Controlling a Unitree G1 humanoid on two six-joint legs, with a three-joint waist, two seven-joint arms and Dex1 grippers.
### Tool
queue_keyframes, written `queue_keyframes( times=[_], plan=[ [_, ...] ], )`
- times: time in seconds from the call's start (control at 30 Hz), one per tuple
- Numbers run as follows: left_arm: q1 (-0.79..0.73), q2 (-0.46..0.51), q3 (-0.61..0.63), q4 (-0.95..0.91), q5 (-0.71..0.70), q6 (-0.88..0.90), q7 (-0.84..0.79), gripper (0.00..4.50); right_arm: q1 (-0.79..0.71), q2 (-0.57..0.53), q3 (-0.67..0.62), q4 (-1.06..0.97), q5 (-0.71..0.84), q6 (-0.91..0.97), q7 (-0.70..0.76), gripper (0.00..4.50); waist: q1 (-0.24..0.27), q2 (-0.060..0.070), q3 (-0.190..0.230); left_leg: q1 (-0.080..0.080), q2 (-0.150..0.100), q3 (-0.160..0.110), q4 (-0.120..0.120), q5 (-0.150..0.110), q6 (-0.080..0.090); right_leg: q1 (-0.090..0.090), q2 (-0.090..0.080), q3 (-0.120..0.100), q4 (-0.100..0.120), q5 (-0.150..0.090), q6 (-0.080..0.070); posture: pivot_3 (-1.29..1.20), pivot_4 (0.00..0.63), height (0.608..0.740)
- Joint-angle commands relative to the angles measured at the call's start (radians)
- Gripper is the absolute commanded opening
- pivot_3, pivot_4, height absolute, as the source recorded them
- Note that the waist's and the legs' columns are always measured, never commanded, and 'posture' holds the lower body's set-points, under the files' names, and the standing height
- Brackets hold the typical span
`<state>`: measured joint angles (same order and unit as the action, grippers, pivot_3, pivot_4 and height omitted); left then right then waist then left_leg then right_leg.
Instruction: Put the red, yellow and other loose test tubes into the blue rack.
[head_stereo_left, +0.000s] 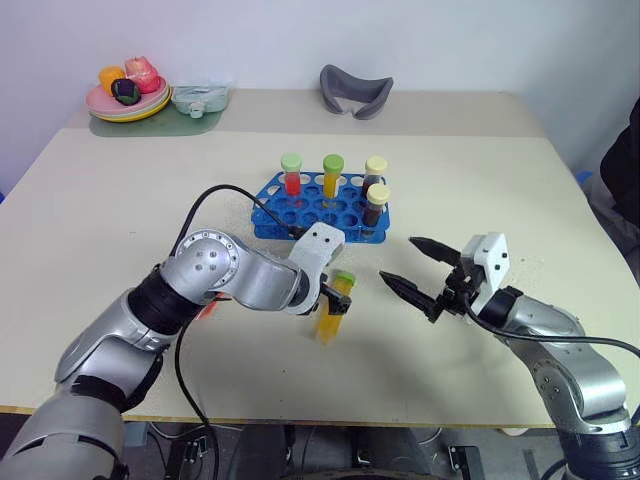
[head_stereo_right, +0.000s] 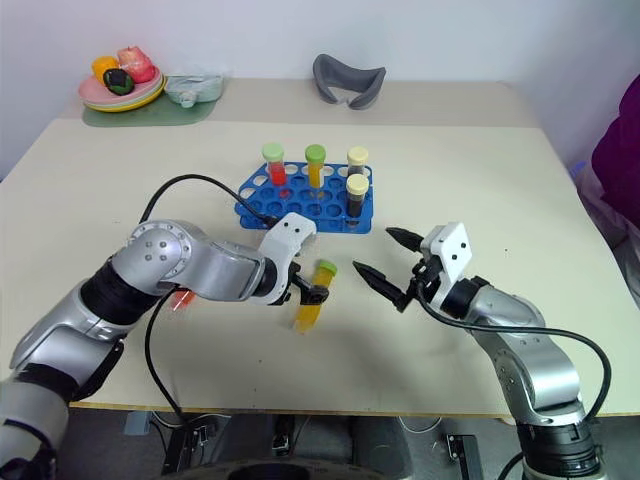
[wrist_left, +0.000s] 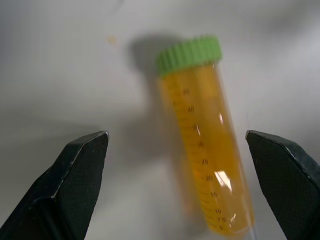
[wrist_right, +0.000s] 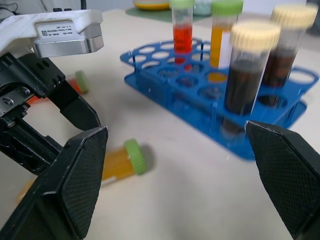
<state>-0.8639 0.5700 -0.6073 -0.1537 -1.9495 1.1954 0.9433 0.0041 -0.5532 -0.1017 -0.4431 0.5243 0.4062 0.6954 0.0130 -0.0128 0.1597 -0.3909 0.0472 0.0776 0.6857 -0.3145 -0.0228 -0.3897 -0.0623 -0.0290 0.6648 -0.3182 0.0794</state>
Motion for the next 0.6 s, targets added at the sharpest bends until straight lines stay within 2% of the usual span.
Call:
queue_keyframes(
  times=[0.03, 0.4, 0.6],
  plan=[
    [-0.011, -0.014, -0.032, 0.010, 0.005, 0.019, 0.009, 4.50, -0.001, -0.005, -0.018, -0.034, 0.003, -0.016, 0.001, 4.46, 0.000, 0.000, 0.000, 0.000, 0.000, 0.000, 0.000, 0.000, 0.000, 0.000, 0.000, 0.000, 0.000, 0.000, 0.000, 0.00, 0.150, 0.735],
    [-0.007, 0.021, -0.026, 0.061, 0.161, 0.113, 0.003, 4.50, 0.012, 0.010, -0.021, -0.041, -0.004, -0.023, -0.033, 4.46, -0.002, 0.001, -0.001, 0.002, 0.000, 0.000, 0.000, 0.000, -0.001, 0.002, 0.001, 0.000, 0.000, 0.000, 0.000, 0.00, 0.150, 0.735],
    [-0.002, 0.023, 0.021, 0.086, 0.240, 0.154, -0.008, 4.50, 0.001, 0.015, -0.020, -0.033, -0.009, -0.032, -0.045, 4.46, -0.003, 0.001, -0.001, 0.003, 0.000, 0.000, 0.000, 0.001, -0.001, 0.003, 0.002, 0.000, 0.001, 0.000, 0.000, 0.00, 0.150, 0.735]
  ],
)
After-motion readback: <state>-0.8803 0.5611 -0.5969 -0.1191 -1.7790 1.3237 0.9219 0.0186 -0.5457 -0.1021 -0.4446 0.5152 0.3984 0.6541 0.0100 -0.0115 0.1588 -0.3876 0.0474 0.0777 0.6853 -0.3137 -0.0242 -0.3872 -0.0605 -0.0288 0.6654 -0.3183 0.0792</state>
